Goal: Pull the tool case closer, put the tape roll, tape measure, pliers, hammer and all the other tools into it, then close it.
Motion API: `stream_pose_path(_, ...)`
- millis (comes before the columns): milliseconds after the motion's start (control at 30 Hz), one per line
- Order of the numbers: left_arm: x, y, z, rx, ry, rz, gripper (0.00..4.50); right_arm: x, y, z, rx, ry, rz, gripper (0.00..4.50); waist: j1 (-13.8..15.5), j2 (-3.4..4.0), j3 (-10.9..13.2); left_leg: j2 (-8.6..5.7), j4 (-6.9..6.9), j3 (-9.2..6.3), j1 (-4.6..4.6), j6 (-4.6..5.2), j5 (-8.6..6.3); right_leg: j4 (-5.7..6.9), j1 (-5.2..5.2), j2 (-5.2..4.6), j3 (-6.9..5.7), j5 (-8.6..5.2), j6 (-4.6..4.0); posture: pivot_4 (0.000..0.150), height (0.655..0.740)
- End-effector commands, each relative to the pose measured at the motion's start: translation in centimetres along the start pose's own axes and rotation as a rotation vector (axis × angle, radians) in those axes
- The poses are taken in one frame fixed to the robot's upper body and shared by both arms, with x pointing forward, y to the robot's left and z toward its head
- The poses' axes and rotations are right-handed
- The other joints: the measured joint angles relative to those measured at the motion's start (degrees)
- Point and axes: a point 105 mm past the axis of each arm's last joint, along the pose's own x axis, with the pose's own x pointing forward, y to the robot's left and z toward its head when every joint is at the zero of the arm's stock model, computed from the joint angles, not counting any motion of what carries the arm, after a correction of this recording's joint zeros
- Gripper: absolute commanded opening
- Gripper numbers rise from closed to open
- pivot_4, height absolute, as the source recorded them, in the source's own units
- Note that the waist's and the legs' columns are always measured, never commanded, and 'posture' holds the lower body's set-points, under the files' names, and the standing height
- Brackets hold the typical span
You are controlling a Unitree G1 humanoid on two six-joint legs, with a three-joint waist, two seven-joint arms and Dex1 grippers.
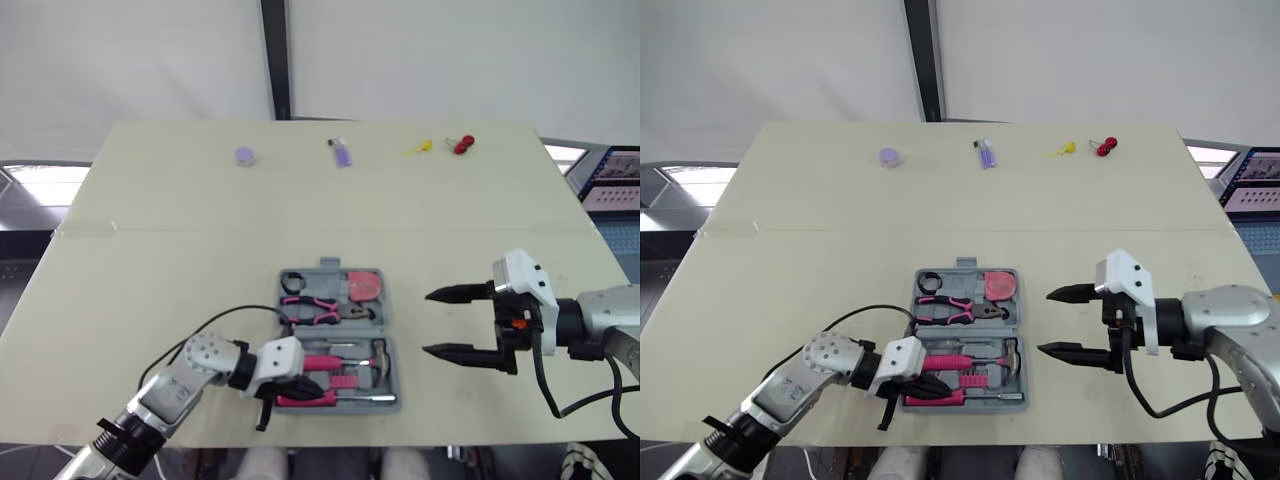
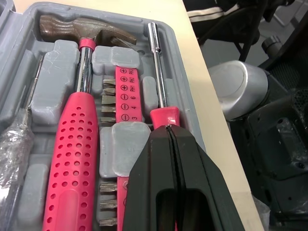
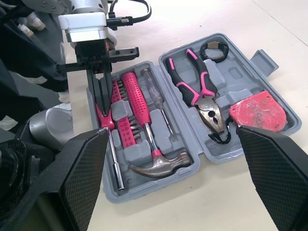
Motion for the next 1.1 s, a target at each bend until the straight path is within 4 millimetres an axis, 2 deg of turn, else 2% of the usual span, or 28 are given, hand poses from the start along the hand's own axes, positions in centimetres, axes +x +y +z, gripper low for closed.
stream_pose_path(33,0.4,-1.2,-3.0,-0.027,0.139,-0.046,0.03,-0.5,-0.1,0.7,-0.035,-0.005,-0.021,4.50,0.01,0.00,-0.01,0.00,0.00,0.00,0.01,0.00,0.00,0.00,0.01,0.00,0.00,0.00,0.00,0.150,0.7400)
stream_pose_path(300,0.9,-2.0,-4.8,0.082,0.244,-0.090,0.03,-0.6,-0.2,0.8,-0.038,-0.003,-0.032,4.50,0.07,0.28,-0.23,0.00,-0.03,0.00,0.06,0.00,0.00,-0.04,0.09,0.00,0.00,0.00,0.00,0.150,0.7400)
stream_pose_path(433,1.1,-1.9,-4.7,0.066,0.221,-0.077,0.03,-0.7,-0.3,0.8,-0.040,-0.003,-0.035,4.50,0.05,0.44,-0.44,0.00,-0.04,0.00,0.09,0.01,-0.01,-0.07,0.14,0.00,0.00,0.00,0.00,0.150,0.7400)
stream_pose_path(533,1.1,-0.9,-2.9,0.021,0.128,-0.026,0.03,-0.8,-0.4,0.9,-0.039,-0.007,-0.039,4.50,0.06,0.53,-0.50,0.00,-0.04,0.00,0.10,0.01,-0.01,-0.07,0.15,0.00,0.00,0.00,0.00,0.150,0.7400)
stream_pose_path(667,-0.6,0.9,1.7,-0.086,-0.078,0.060,0.03,-1.0,-0.8,0.5,-0.009,-0.021,-0.063,4.50,-0.06,0.47,-0.45,0.00,-0.03,0.00,0.08,0.02,-0.01,-0.03,0.12,0.00,0.00,0.00,0.00,0.150,0.7400)
stream_pose_path(767,-2.9,1.9,4.2,-0.144,-0.161,0.128,0.88,-1.5,-1.6,-0.2,0.026,-0.032,-0.109,4.50,0.03,0.43,-0.40,0.00,0.00,-0.01,0.03,0.02,-0.01,-0.01,0.07,0.00,0.00,0.00,0.00,0.150,0.7400)
stream_pose_path(833,-4.5,2.5,5.5,-0.170,-0.196,0.183,1.89,-2.0,-2.2,-0.9,0.049,-0.035,-0.149,4.50,0.07,0.39,-0.38,0.00,0.00,-0.03,0.03,0.02,-0.01,-0.01,0.07,0.00,0.00,0.00,0.00,0.150,0.7400)
stream_pose_path(967,-8.1,4.0,6.0,-0.199,-0.211,0.366,4.00,-3.4,-4.0,-2.3,0.100,-0.051,-0.269,4.50,-0.33,0.40,-0.38,0.00,-0.05,-0.03,0.05,0.02,-0.01,-0.02,0.08,0.00,0.00,0.00,0.00,0.150,0.7400)
stream_pose_path(1000,-9.5,4.5,5.9,-0.214,-0.216,0.437,4.47,-4.0,-4.6,-3.1,0.124,-0.051,-0.314,4.50,-0.40,0.40,-0.37,0.00,-0.07,-0.03,0.05,0.02,-0.01,-0.02,0.07,0.01,-0.01,0.00,0.00,0.150,0.7400)
stream_pose_path(1100,-15.1,5.5,3.7,-0.292,-0.193,0.698,4.47,-5.9,-5.9,-6.0,0.204,-0.060,-0.447,4.50,-0.69,0.36,-0.34,0.00,-0.10,-0.03,0.05,0.02,-0.01,-0.03,0.06,0.01,-0.01,0.00,0.00,0.150,0.7400)
